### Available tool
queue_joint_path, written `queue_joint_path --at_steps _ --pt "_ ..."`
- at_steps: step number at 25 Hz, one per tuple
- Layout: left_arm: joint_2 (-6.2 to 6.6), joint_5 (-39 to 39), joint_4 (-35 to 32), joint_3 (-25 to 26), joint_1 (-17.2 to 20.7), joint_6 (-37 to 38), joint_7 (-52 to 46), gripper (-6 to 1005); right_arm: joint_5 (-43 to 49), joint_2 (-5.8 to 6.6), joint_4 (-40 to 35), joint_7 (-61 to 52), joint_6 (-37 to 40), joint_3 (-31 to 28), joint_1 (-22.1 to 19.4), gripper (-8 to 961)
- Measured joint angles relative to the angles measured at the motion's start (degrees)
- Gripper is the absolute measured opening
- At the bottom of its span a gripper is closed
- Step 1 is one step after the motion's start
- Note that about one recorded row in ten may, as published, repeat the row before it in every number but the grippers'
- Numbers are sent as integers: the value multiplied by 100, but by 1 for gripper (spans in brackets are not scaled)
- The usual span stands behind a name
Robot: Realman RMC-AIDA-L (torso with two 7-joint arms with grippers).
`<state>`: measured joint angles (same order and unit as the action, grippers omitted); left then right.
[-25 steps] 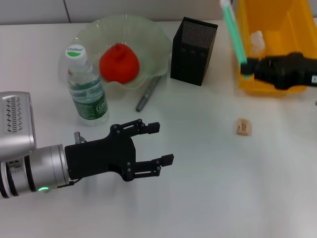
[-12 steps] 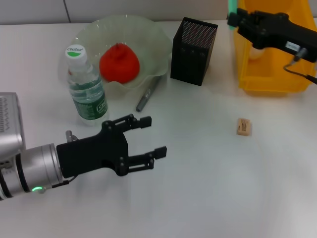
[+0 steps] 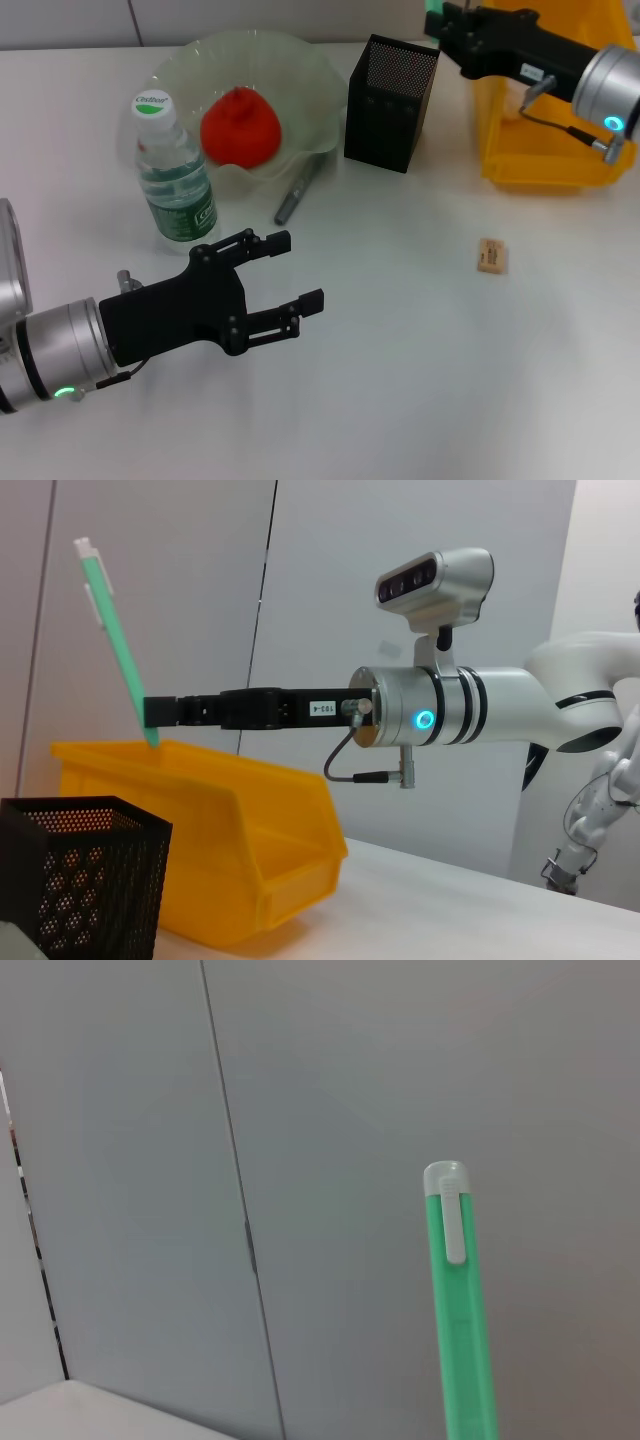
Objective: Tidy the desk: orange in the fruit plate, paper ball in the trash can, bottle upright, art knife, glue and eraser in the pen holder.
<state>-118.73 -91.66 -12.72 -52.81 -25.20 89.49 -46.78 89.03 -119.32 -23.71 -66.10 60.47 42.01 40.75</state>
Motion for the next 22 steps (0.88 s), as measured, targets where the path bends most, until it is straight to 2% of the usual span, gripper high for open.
queue_joint_path --at_steps 4,22 --pt "-1 6 6 -1 32 -3 1 796 0 -7 102 13 -86 46 63 178" --pt "-25 20 79 -1 -2 -141 -9 796 -313 -6 93 401 408 1 -297 178"
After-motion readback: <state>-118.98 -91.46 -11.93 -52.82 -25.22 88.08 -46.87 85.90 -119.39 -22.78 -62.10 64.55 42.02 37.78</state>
